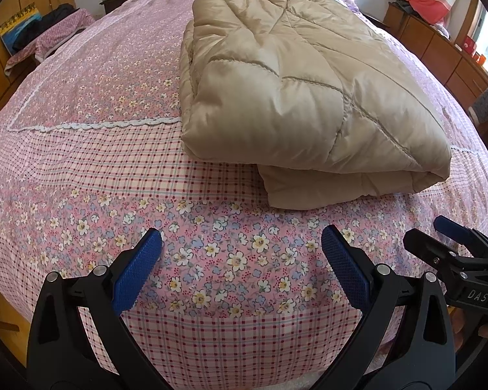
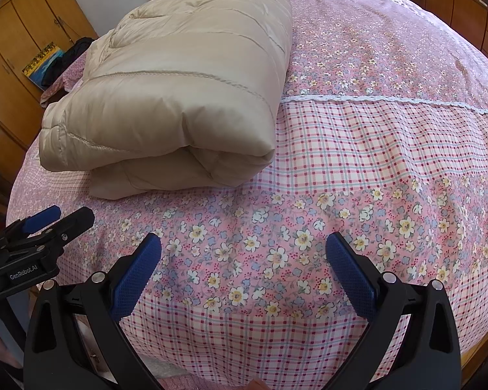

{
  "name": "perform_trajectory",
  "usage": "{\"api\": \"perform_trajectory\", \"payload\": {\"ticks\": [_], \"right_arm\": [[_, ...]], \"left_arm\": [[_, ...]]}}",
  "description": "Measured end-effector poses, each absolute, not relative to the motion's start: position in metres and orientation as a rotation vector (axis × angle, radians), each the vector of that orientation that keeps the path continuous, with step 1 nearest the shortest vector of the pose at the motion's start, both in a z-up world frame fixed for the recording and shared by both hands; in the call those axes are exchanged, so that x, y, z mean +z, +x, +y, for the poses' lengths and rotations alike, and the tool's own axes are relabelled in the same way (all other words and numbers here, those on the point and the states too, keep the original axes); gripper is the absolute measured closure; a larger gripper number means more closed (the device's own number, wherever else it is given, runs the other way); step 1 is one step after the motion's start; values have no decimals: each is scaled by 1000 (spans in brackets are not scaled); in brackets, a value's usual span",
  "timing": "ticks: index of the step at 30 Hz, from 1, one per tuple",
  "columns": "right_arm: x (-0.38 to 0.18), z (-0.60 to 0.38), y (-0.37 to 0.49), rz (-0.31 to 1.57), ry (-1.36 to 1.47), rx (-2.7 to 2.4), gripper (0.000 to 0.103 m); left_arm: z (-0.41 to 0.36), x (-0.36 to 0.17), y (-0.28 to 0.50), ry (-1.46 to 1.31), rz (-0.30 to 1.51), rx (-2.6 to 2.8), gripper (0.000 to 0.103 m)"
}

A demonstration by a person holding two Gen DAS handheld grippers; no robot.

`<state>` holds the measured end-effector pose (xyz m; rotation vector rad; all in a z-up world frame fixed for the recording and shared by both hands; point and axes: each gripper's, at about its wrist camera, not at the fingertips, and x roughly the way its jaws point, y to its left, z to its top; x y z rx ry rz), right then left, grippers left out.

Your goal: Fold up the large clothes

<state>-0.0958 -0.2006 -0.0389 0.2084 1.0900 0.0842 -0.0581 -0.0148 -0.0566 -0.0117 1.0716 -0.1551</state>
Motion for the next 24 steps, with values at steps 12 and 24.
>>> {"api": "perform_trajectory", "payload": {"ticks": [12, 24], "right_arm": [[-39, -200, -96, 1089, 208, 83, 6], [-28, -215, -97, 1099, 158, 75, 6]], "left_arm": [[-17, -58, -60, -14, 1076, -155, 5], [18, -56, -55, -30, 1086, -104, 5]]}}
